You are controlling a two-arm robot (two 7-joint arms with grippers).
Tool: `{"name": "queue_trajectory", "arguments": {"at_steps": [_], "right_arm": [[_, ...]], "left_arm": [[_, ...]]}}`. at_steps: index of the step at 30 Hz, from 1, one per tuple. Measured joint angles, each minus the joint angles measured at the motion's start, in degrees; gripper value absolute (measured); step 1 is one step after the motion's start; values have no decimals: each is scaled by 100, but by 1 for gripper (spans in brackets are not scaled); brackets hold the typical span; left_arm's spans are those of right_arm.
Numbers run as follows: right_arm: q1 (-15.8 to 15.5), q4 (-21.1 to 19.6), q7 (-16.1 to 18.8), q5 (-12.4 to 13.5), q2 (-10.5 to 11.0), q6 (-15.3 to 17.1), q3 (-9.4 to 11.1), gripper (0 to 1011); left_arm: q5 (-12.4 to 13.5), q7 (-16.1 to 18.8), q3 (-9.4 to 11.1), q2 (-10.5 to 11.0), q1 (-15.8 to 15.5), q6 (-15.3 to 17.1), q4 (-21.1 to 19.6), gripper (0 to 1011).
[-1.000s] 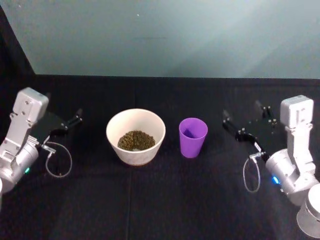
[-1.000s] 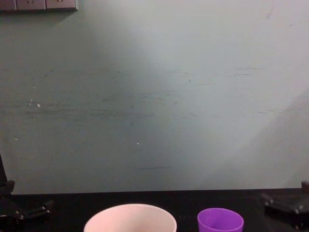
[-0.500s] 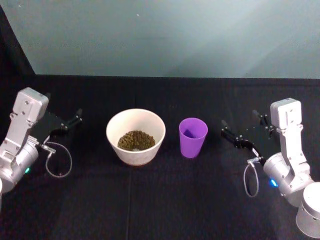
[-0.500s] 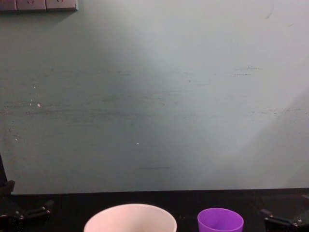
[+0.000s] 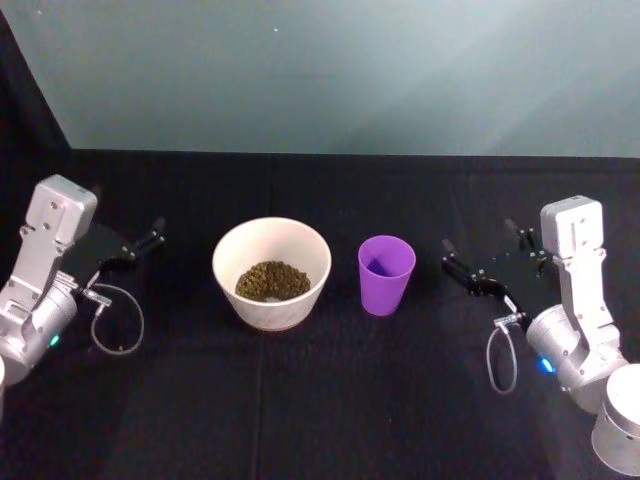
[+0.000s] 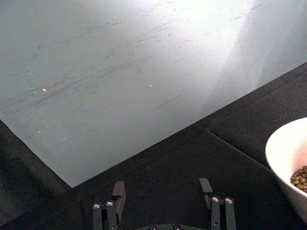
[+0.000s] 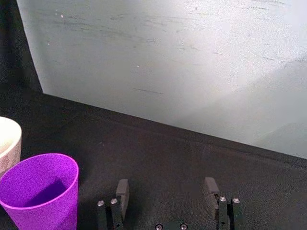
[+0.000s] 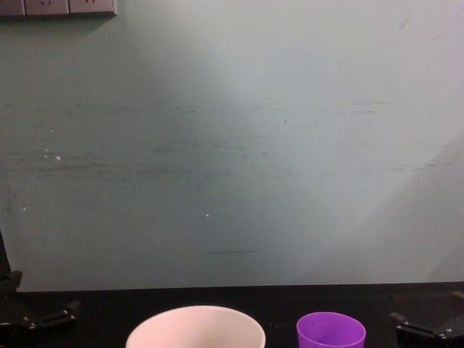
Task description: Pick up the cup and pour the mung beans from the cup into the bowl.
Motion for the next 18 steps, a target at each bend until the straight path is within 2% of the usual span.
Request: {"name": "queue_trajectory", "arguments": {"at_steps": [18], "right_arm": [[0,-1,6,7,4,-7,-4,1002]], "left_arm": [[0,0,0,0,0,0,0,1000]]}}
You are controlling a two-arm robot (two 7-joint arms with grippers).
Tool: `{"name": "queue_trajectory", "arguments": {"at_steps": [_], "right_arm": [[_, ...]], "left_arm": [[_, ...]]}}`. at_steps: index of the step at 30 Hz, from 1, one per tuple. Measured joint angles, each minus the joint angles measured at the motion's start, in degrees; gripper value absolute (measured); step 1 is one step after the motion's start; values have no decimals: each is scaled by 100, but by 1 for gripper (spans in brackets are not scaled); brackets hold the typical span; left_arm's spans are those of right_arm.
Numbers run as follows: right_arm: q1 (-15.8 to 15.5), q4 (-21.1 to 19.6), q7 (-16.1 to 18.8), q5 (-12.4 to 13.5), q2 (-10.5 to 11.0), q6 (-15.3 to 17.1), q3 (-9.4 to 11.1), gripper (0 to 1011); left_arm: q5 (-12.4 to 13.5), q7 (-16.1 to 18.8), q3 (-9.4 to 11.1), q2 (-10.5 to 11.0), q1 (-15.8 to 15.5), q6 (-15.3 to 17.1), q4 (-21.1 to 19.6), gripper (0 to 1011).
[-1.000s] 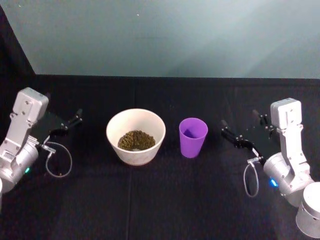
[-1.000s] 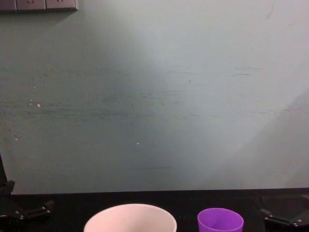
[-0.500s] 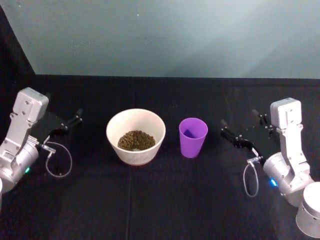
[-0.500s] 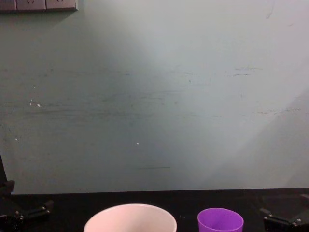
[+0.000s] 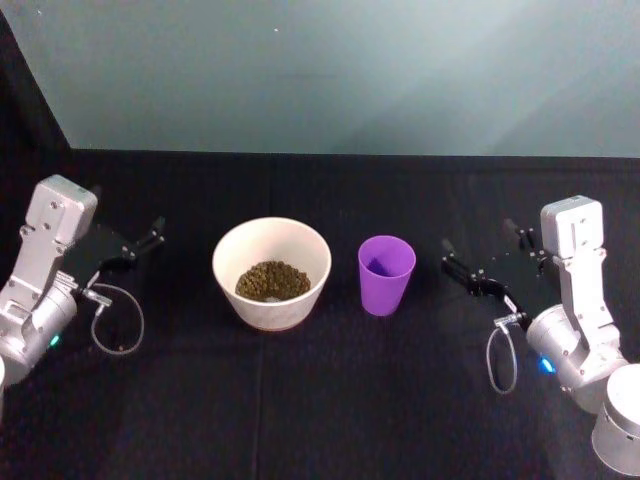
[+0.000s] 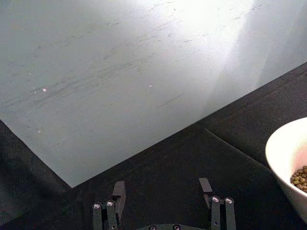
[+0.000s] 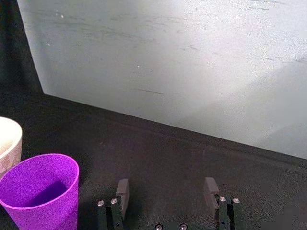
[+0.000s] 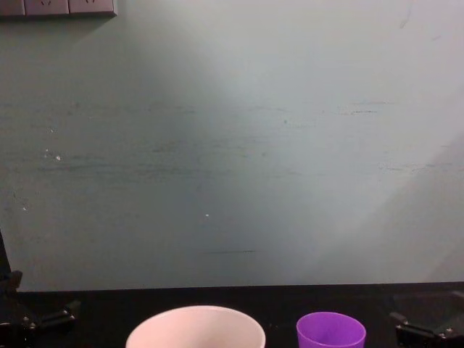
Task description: Pick up the cup and pour the mung beans from the cup into the bowl.
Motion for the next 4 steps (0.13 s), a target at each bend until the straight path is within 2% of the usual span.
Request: {"name": "queue_trajectory", "arguments": {"at_steps": [4], "right_arm": [[0,0,0,2,0,0,0,1002]], "left_arm": [[0,0,0,0,0,0,0,1000]]}}
